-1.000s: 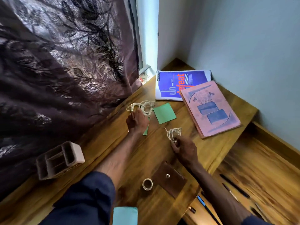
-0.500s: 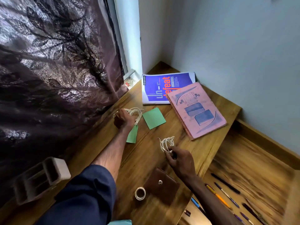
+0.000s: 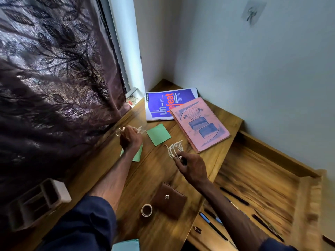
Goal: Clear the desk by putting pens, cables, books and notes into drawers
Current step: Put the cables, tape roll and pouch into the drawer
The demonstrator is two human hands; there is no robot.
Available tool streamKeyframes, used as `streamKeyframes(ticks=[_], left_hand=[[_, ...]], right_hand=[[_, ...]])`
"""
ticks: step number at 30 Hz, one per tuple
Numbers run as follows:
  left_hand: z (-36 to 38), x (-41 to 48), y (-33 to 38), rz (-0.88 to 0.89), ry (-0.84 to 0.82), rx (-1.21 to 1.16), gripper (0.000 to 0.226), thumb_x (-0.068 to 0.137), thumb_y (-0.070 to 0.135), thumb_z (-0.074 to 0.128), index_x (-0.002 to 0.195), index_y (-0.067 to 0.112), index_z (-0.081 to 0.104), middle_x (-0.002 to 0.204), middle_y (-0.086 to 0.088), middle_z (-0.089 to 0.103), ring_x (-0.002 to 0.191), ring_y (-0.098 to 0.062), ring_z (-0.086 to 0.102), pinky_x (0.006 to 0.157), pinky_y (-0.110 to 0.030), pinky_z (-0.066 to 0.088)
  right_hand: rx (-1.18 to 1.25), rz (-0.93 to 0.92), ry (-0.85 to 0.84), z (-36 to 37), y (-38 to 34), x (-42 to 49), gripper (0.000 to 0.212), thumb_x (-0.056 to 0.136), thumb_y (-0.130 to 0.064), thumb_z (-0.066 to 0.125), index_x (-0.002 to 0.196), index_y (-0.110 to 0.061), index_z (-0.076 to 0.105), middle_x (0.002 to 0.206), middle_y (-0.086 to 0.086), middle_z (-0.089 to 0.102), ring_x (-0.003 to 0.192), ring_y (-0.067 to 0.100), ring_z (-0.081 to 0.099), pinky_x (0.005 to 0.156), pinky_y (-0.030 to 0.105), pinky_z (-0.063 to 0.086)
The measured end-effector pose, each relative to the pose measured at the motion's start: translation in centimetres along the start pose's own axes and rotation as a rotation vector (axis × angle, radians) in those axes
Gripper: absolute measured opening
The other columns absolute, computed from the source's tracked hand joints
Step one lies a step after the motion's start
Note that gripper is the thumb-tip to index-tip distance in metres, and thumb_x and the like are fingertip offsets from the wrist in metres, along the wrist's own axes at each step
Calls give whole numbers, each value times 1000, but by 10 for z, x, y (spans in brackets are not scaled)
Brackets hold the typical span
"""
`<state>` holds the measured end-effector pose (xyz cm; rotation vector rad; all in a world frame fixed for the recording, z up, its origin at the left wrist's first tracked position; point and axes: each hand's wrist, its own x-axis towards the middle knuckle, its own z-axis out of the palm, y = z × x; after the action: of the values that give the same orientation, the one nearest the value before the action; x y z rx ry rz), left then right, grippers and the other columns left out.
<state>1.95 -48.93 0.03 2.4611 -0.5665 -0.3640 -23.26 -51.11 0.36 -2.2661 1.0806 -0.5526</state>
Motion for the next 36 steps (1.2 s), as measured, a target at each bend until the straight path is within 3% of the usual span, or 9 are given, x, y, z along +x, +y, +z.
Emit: streamKeyframes(ticks=[5,9,11,16,20,24,26,30,36], left_hand=[[-20,-29,7,45,31,-68,27,88,27,73,109,10,68,116,-14,69,110,-33,63,87,-43,55],[-33,-65,6,21,-18,-202,36,85,29,78,114,9,74,115,-12,74,108,-30,68,84,-31,51],[-36,-87,3,25,-58,-228,40,84,30,79,116,7,74,115,-13,75,107,-30,69,87,-33,53],[-23,-147,0,-15,-181,-355,43,80,32,84,111,5,74,108,-12,76,96,-25,71,87,-36,58],[-6,-196,9,-5,-340,-428,45,78,28,86,112,3,73,106,-11,77,94,-23,73,88,-40,61],[8,-243,27,32,-503,-483,43,81,21,84,118,4,70,108,-11,76,93,-22,74,86,-43,63],[11,-260,39,65,-526,-487,40,83,18,82,118,4,69,108,-12,76,92,-21,74,84,-44,63],[14,-272,53,85,-515,-463,37,84,16,79,118,5,68,107,-11,75,91,-20,74,83,-43,63],[27,-277,67,93,-485,-393,40,83,22,81,116,3,70,100,-9,73,91,-23,73,82,-47,63]], right_hand=[[50,-38,17,-16,-10,-15,20,91,-32,71,106,-22,77,77,-8,73,57,2,60,54,22,51],[90,-42,73,-28,-17,-35,20,85,-30,74,103,-22,78,75,-10,69,60,3,57,54,26,48],[88,-30,109,-34,-17,-48,18,82,-30,78,97,-22,79,74,-9,62,62,4,53,55,27,44],[242,150,181,-53,-13,-84,15,78,-31,83,92,-26,80,82,-9,64,67,5,55,62,16,43],[424,265,125,-72,-4,-109,7,83,-23,79,90,-21,81,87,-7,77,74,14,68,72,41,58],[563,304,132,-85,6,-126,12,90,-21,75,100,-17,79,91,-2,78,86,19,74,81,49,60],[574,305,121,-89,11,-132,14,92,-21,72,104,-18,77,94,-4,78,89,14,74,82,44,61],[574,271,83,-100,23,-138,16,91,-27,73,107,-24,75,94,-14,77,86,3,73,71,23,57],[454,193,41,-115,42,-135,24,86,-25,77,110,-26,77,88,-17,76,73,1,65,62,18,52]])
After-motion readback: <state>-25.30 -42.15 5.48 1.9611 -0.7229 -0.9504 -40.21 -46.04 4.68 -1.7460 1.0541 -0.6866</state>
